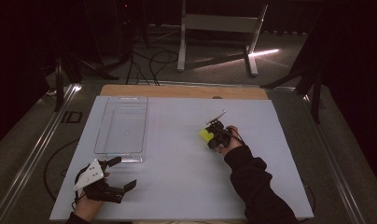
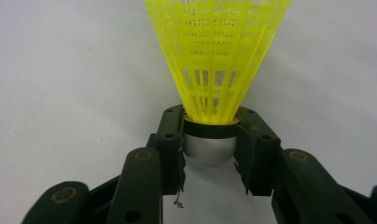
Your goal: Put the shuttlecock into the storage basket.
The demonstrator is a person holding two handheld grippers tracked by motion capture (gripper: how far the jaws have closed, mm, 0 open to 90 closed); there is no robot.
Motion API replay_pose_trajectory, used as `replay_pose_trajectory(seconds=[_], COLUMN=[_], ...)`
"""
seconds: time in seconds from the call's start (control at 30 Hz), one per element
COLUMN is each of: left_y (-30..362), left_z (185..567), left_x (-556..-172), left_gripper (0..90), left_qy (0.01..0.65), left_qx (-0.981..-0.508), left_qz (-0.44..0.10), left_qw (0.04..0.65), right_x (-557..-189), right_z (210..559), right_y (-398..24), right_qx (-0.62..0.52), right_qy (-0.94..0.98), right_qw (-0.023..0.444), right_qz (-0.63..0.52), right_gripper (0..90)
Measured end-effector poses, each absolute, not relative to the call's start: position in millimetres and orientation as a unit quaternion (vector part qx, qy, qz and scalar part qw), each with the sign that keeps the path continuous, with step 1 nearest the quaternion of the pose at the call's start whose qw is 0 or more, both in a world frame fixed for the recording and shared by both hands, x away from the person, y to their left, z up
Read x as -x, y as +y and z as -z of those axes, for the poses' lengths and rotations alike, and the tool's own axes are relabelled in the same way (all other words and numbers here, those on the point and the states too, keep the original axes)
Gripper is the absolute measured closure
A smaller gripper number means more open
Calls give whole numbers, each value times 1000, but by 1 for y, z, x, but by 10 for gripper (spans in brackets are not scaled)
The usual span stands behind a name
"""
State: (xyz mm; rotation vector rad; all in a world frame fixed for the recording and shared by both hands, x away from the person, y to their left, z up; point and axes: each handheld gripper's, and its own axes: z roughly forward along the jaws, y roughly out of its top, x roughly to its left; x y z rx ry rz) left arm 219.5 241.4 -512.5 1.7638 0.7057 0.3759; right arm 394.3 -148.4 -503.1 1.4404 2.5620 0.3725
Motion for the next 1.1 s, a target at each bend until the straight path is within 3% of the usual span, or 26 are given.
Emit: replay_pose_trajectory(seconds=[1.1], left_y=[240], left_z=[513], left_x=[-220], left_gripper=[2], left_qy=[300], left_qx=[-756], left_qz=[-155], left_qw=[560], right_x=[-352], right_z=[485], right_y=[-170], right_qx=[-310], right_qy=[933], right_qw=[11], right_qz=[-183], right_gripper=[653])
